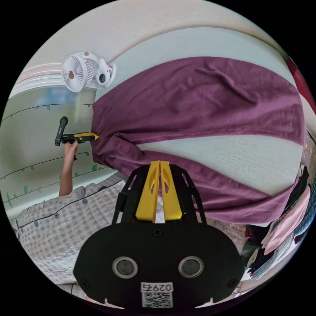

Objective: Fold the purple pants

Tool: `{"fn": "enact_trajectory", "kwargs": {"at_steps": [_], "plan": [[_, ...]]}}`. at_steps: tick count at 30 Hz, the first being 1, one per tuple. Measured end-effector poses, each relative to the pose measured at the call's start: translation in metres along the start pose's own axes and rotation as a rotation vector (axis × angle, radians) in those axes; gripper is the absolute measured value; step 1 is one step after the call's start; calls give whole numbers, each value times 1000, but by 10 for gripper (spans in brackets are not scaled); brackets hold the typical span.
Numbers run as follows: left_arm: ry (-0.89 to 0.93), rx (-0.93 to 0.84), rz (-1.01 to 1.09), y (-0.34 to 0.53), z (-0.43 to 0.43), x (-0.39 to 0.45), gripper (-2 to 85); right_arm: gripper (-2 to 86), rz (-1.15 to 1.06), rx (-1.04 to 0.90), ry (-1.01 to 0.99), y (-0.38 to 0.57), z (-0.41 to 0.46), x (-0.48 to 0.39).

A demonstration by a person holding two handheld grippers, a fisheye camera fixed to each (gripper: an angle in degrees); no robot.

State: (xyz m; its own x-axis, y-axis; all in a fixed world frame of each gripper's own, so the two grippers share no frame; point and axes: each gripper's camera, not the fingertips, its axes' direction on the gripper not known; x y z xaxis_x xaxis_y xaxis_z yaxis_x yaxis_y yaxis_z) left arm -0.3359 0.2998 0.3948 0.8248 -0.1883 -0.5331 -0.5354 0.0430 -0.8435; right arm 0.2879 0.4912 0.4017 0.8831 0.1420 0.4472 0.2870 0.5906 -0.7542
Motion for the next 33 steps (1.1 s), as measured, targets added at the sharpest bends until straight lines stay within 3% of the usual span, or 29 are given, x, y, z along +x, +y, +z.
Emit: {"fn": "enact_trajectory", "kwargs": {"at_steps": [5, 9, 16, 20, 24, 28, 33], "plan": [[44, 18, -12, -2, 12, 1, 65, -5, -48, 88, 174, -18, -2, -17], [-41, 57, 39, -9, 19, 24, 65, -5, -9, 36, 445, -50, 15, -9], [-26, 92, -10, -42, 26, 32, 62, -5, 54, 179, 278, -84, -25, 18], [-72, 112, 7, -56, 32, 44, 61, -5, 4, 55, 263, -94, -35, 20], [-28, 89, 7, -42, 39, 47, 55, -5, -35, 135, 333, -9, -72, 27], [-51, 168, 1, 4, 40, 77, 1, -4, 160, 98, 301, 117, -80, 73], [-108, 217, 81, 28, 52, 141, -9, 6, 405, 113, 243, 219, -79, 115]]}}
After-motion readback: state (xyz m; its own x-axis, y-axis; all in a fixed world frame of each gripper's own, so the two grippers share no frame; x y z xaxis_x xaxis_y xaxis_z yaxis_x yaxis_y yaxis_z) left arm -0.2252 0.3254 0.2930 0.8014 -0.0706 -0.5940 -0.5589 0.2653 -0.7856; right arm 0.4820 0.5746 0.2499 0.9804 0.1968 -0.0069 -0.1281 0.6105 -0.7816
